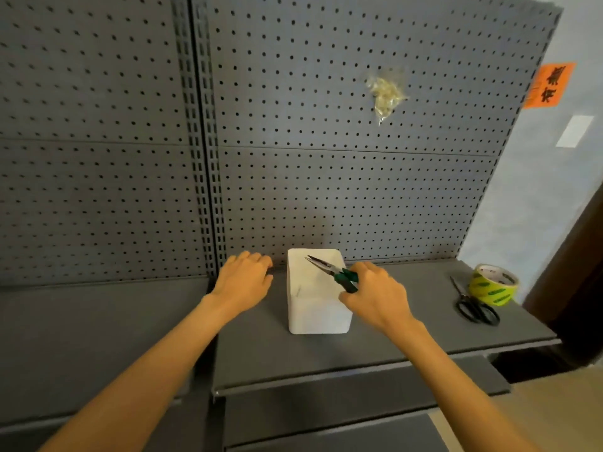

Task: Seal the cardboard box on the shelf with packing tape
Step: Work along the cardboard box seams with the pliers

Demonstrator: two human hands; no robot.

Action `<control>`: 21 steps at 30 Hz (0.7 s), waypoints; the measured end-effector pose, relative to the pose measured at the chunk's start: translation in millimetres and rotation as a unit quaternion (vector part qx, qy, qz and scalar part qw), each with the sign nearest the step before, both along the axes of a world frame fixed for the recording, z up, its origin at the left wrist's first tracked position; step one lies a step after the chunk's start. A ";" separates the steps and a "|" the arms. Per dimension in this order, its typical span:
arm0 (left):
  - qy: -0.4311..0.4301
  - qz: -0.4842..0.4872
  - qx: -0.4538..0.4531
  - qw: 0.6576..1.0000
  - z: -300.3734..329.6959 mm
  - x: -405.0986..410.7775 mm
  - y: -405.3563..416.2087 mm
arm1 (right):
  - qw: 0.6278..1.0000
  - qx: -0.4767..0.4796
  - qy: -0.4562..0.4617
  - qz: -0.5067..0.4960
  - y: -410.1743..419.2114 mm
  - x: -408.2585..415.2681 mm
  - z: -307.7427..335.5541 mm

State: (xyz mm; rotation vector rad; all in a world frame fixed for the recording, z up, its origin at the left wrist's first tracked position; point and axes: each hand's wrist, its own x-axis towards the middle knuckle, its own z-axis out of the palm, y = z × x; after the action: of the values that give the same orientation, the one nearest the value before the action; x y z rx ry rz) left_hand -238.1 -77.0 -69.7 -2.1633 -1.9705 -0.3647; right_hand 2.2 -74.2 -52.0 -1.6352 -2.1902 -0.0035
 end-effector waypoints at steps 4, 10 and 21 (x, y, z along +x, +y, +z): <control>0.021 0.079 -0.023 0.996 -0.4 -37.4 -50.6 | 0.997 0.009 0.002 0.073 -8.3 -39.7 -0.3; 0.035 0.203 -0.030 0.978 17.3 -115.0 -133.9 | 0.981 0.013 0.017 0.195 -33.3 -131.1 11.1; 0.059 0.356 -0.045 0.931 17.9 -248.6 -293.4 | 0.936 -0.005 -0.012 0.352 -129.3 -306.7 4.5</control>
State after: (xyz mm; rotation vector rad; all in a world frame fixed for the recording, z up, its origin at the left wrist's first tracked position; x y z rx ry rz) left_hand -486.7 -370.3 -51.8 -1.3146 -2.5413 -0.0198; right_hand -304.6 -203.5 -47.5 -0.7715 -2.6689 0.1889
